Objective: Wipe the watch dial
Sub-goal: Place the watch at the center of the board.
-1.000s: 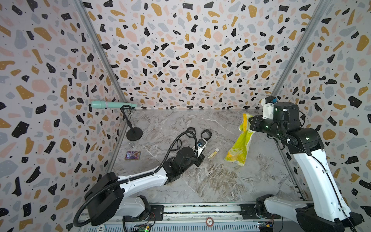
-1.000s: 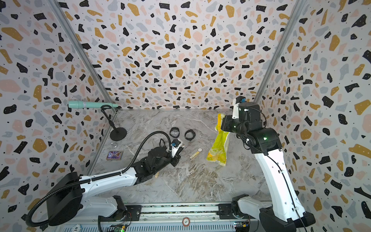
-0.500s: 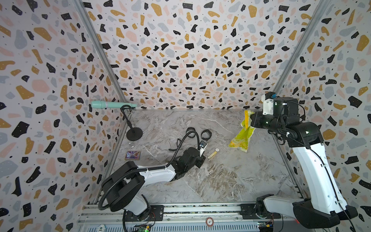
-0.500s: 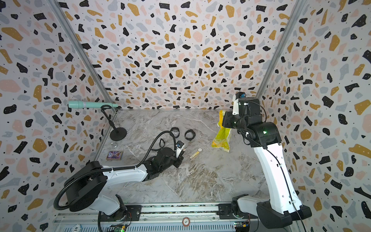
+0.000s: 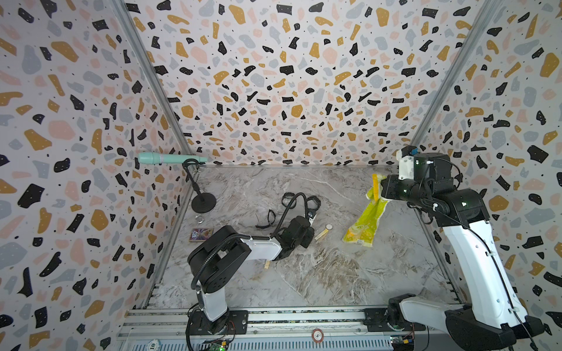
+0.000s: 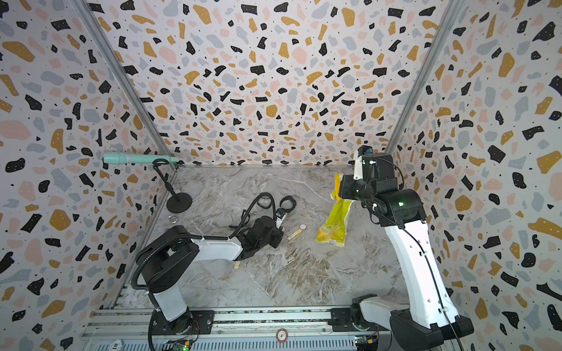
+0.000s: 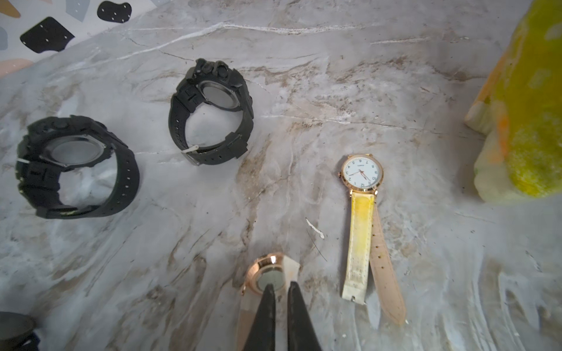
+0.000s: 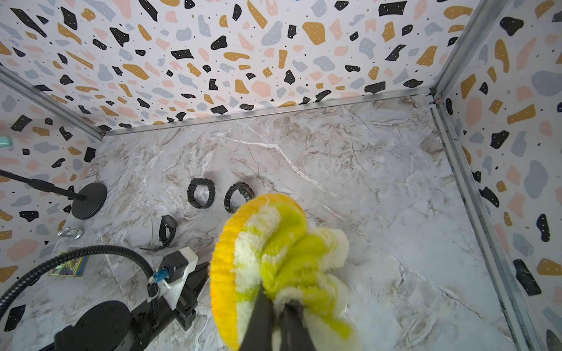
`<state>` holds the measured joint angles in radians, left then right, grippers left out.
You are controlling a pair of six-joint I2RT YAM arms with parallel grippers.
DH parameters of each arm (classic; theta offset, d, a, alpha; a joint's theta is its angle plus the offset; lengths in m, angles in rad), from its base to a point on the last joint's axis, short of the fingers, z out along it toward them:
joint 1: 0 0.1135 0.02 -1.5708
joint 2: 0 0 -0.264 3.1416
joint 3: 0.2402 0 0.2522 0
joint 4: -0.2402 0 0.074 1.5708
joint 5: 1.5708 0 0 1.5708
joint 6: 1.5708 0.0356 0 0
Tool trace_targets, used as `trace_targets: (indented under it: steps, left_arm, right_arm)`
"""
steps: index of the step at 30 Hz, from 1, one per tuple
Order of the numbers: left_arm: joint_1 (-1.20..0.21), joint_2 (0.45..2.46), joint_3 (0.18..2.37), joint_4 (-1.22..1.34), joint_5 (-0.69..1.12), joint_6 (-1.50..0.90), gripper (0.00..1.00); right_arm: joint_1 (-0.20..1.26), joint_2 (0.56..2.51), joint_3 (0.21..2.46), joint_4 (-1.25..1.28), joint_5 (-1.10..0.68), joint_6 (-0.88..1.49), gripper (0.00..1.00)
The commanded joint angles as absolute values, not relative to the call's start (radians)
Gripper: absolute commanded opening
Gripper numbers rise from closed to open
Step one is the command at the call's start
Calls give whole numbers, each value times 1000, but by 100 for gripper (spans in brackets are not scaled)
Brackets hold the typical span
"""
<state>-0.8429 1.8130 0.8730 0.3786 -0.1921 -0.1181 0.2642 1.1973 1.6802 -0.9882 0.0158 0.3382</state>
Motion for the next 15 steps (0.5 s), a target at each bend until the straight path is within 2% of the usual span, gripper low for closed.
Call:
trace_targets:
  steps: [1, 7, 15]
  left_arm:
    - [-828, 1833, 910, 361, -185, -136, 18]
    - [-814, 1802, 897, 373, -157, -154, 29]
    - [-814, 1614, 875, 287, -228, -153, 36]
  right_arm:
    - [252, 1154, 1669, -992, 21, 329, 0]
    - [239, 1138, 1643, -994, 6, 332, 0]
    - [238, 1143, 1615, -984, -39, 333, 0]
